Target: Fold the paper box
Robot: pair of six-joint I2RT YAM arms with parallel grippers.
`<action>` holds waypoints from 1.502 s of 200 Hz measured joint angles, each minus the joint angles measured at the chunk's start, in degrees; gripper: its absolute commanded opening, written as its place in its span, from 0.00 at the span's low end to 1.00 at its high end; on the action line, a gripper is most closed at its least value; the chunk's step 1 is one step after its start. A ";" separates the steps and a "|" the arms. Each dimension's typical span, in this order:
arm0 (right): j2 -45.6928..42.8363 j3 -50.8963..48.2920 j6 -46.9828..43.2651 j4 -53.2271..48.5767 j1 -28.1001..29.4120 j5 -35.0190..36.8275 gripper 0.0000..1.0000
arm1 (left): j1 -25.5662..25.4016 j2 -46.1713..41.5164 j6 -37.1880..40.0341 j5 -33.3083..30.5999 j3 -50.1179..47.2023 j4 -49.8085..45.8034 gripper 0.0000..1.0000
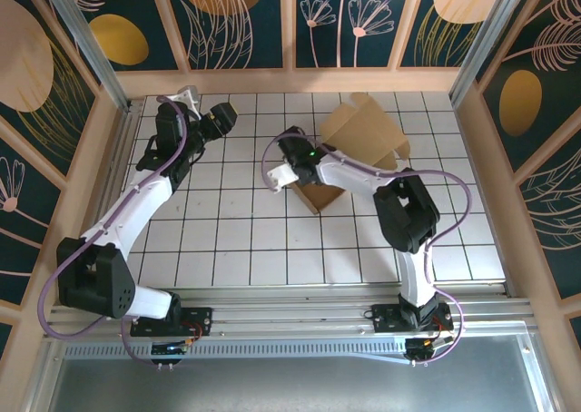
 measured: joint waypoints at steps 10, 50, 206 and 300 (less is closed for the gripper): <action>0.15 0.00 -0.24 0.04 0.59 -0.70 0.99 | 0.00 0.04 0.02 0.02 -0.24 0.24 0.75; -2.34 2.73 4.26 -0.35 1.60 -4.42 0.98 | 0.02 0.46 3.67 0.44 -0.52 2.54 0.72; -32.70 -31.30 137.46 7.10 -3.72 -12.24 0.85 | -1.70 42.77 26.99 14.69 36.85 -30.53 0.65; -28.11 -39.56 154.92 15.91 -5.97 -14.86 0.51 | -2.86 58.12 35.91 24.70 52.76 -46.10 0.58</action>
